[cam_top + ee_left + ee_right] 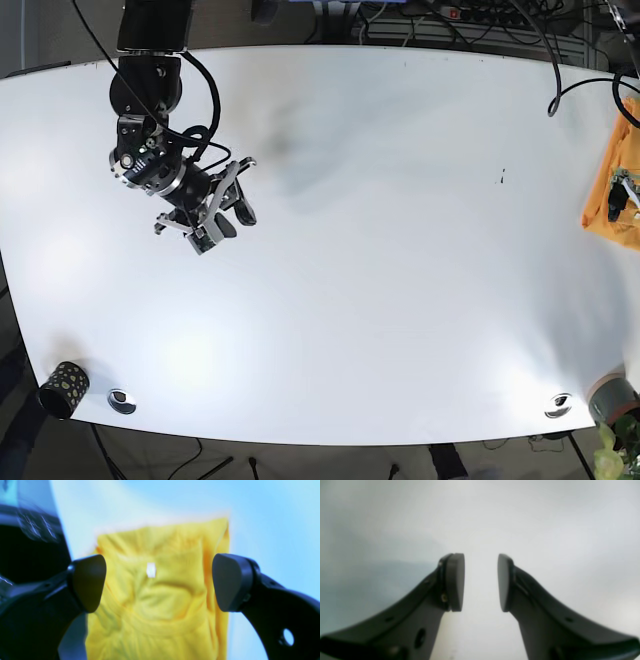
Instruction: Fold the T-shirt properly
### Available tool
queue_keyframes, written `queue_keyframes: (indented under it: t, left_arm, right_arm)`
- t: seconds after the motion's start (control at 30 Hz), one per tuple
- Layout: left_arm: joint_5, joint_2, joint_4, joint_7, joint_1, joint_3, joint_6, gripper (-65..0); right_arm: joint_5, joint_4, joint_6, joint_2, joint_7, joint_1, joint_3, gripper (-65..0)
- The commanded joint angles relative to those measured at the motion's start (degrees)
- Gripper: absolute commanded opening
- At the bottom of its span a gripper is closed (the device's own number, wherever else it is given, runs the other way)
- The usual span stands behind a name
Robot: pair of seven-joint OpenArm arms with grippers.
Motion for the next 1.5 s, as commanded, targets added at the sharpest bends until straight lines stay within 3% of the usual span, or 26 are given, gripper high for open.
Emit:
queue_keyframes:
  t: [0.0, 0.17, 0.2, 0.4, 0.5, 0.67, 0.83, 0.93, 1.07, 1.47]
  left_arm:
    - [-0.3, 2.3, 4.8, -0.3, -0.3, -0.8, 0.4, -1.1]
    - [-0.5, 10.8, 11.4, -0.9, -0.9, 0.3, 7.9, -0.8]
    - [-0.5, 13.0, 11.9, -2.5, -1.6, 1.6, 9.5, -0.8]
    - [-0.1, 20.7, 10.5, -18.1, -0.5, 9.5, 14.9, -0.8]
    - [-0.1, 23.0, 10.6, -20.7, 0.9, 14.3, 18.6, -1.0]
    - [-0.2, 24.1, 14.0, -20.9, 6.1, 20.5, 23.8, -1.0]
    - [-0.5, 24.7, 21.6, -20.9, 16.1, 22.5, 26.4, -1.0]
    - [-0.5, 26.5, 26.6, -20.7, 23.0, 22.5, 27.5, -1.0]
    - [-0.5, 27.2, 32.2, -20.6, 33.0, 22.4, 27.6, -1.1]
    - [-0.6, 32.8, 42.2, -20.6, 60.7, 18.2, 27.6, -1.1]
  right_arm:
    - [-4.2, 0.8, 0.06, 0.3, 5.7, 0.2, 0.1, -44.7]
    - [-13.7, -1.4, 0.06, 0.2, 20.4, -1.4, 0.3, -44.7]
    - [-14.8, -2.5, -0.78, 0.2, 24.1, -1.8, 0.3, -44.7]
    - [-20.1, -11.0, -11.15, 1.1, 43.9, -4.5, 0.4, -44.5]
    - [-19.9, -14.1, -15.99, 3.4, 49.9, -6.9, 0.4, -44.4]
    - [-14.4, -14.0, -19.50, 6.6, 52.5, -13.6, 0.4, -44.2]
    - [-7.6, -9.0, -19.59, 8.5, 52.9, -23.3, 2.3, -44.2]
    - [-5.2, -5.7, -19.50, 7.2, 53.4, -28.7, 5.2, -44.2]
    - [-4.6, -2.8, -18.98, 5.8, 53.5, -34.5, 7.7, -44.2]
    - [-4.5, 5.7, -18.98, 5.7, 53.6, -54.1, 7.9, -44.5]
